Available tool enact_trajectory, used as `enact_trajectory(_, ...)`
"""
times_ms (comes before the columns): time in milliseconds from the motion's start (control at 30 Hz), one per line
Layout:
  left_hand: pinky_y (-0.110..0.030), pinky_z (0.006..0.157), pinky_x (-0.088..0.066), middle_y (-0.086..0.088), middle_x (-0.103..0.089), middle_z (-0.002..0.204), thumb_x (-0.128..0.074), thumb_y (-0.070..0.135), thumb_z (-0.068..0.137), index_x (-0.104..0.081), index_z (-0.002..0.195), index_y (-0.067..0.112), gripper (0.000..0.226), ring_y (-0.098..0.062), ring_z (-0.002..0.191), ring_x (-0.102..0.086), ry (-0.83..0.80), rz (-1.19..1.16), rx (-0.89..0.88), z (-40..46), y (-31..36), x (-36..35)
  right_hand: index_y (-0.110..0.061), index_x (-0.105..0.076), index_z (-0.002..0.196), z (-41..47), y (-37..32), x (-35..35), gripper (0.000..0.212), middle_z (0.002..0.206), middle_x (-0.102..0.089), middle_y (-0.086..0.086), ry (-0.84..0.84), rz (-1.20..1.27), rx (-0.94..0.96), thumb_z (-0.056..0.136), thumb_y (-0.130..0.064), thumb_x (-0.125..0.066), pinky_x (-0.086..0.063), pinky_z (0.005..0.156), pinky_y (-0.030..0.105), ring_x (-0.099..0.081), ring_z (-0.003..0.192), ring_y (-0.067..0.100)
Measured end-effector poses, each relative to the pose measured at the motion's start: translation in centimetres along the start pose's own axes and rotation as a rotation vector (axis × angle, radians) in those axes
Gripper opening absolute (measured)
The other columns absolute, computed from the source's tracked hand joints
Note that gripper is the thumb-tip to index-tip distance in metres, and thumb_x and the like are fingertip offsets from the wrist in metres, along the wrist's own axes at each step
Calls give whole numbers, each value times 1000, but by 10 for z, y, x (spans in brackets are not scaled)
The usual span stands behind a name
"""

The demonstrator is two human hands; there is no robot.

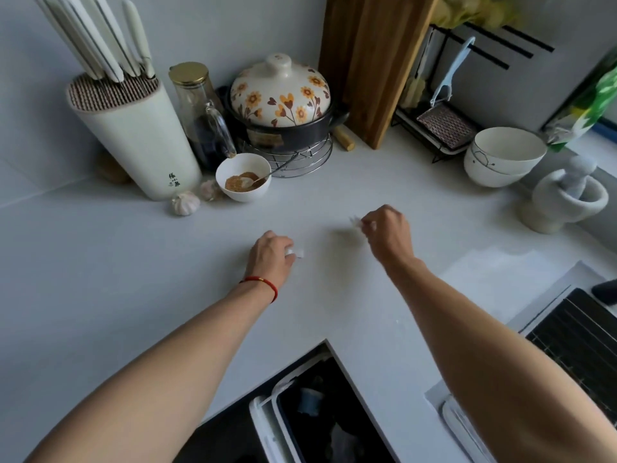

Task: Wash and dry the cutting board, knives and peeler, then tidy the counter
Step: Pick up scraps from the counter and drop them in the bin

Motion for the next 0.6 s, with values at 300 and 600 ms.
enact_trajectory(300, -43, 80, -47, -16, -65, 94, -64, 6, 93, -72, 88, 2, 11, -34, 97, -58, 6, 15, -169, -19, 23, -26, -7, -79, 89, -20, -14, -32, 17, 95, -70, 14, -251, -52, 393, 86, 4, -67, -49, 79, 39, -61, 91, 36)
enact_trajectory(600, -32, 70, -56, 2, -70, 80, -79, 10, 84, -78, 86, 17, 7, -18, 73, -66, -5, -254, -75, -138, 36, -53, -14, -78, 92, -168, -19, -27, 22, 98, -66, 5, -331, -70, 441, 90, 0, -61, -50, 77, 40, -56, 90, 30)
Point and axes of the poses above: each hand's wrist, its own z-axis towards the middle knuckle, its own x-axis out of the back of the hand, y = z × x, the point moved 9 cm from there along z, towards the middle knuckle
